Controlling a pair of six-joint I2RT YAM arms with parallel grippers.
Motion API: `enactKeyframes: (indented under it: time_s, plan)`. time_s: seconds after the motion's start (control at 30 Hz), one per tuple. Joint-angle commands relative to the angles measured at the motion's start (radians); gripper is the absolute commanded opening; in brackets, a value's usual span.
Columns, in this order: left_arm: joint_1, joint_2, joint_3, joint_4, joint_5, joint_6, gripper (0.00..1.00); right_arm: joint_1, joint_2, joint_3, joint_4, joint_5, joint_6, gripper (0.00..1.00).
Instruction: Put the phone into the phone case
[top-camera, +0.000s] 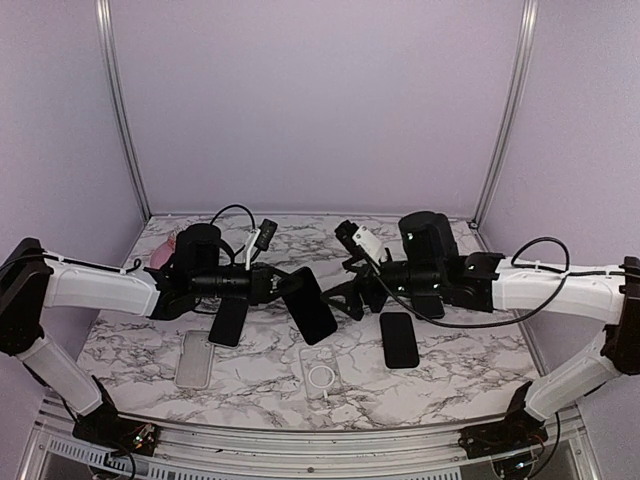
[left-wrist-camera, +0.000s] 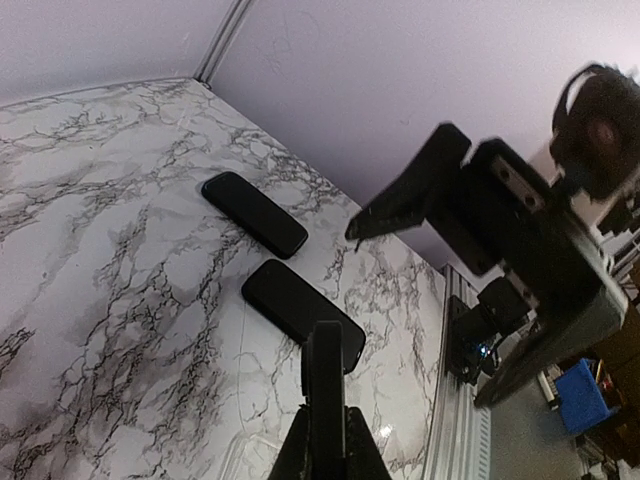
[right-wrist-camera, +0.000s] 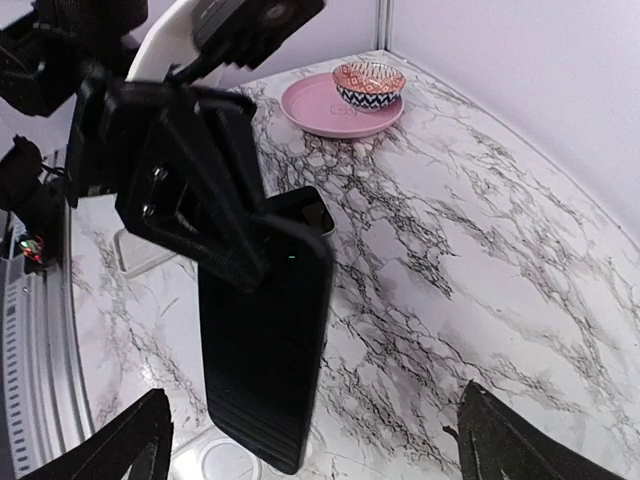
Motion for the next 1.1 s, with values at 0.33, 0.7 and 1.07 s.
enactKeyframes:
  time_s: [0.33,0.7,1.07]
  plan:
    - [-0.122,-0.073,0.136,-0.231,0.13,0.274,0.0,-0.103,0.069,-0.009,0.059,-0.698,0.032,0.39]
    - [-0.127,-0.064,0.133,-0.35,0.049,0.275,0.05,-0.094,0.034,-0.124,0.161,-0.635,0.116,0.0]
    - [-0.111,0.133,0.142,-0.423,0.084,0.103,0.0,-0.018,0.024,-0.265,0.162,-0.438,0.261,0.62]
